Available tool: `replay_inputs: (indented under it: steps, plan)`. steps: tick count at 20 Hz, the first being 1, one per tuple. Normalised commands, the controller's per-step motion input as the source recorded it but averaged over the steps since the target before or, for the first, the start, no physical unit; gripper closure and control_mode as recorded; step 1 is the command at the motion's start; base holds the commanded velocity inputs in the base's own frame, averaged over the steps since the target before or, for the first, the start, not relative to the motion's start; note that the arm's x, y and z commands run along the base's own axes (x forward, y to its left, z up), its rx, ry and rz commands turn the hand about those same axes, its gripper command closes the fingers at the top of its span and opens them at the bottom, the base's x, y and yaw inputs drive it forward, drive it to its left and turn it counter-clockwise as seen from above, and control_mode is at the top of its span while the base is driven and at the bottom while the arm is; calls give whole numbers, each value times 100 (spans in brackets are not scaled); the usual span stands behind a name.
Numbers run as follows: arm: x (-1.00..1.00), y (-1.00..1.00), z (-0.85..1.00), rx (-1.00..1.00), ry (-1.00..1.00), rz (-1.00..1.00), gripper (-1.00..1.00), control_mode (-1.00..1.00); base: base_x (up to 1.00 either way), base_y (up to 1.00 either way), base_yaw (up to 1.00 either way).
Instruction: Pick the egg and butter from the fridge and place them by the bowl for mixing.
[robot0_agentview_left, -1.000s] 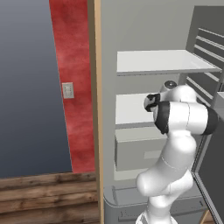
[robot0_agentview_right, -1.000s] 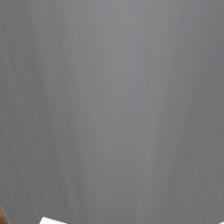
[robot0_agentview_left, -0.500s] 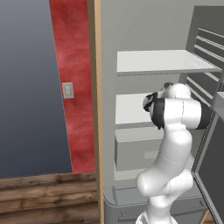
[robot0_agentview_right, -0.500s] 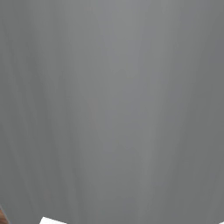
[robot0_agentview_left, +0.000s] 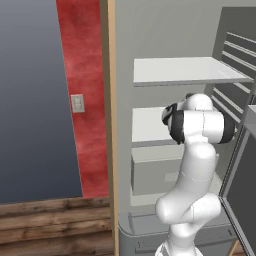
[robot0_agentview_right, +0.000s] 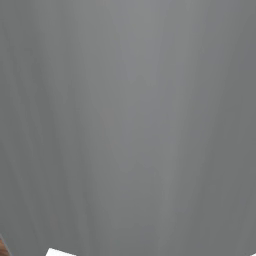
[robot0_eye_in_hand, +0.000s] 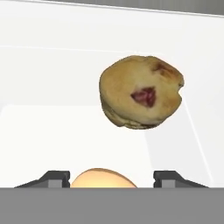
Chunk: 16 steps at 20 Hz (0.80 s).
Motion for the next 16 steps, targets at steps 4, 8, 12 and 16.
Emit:
replay_inputs:
  steps: [4,8,12,16]
  plan:
    - [0,0,0,0,0,0,100,-100,0,0,0]
    - [0,0,0,0,0,0,100,-100,0,0,0]
    - [-18,0,13,0,-14,0,100,-100,0,0,0]
    - [-22,0,31,0,-22,0,100,-100,0,0,0]
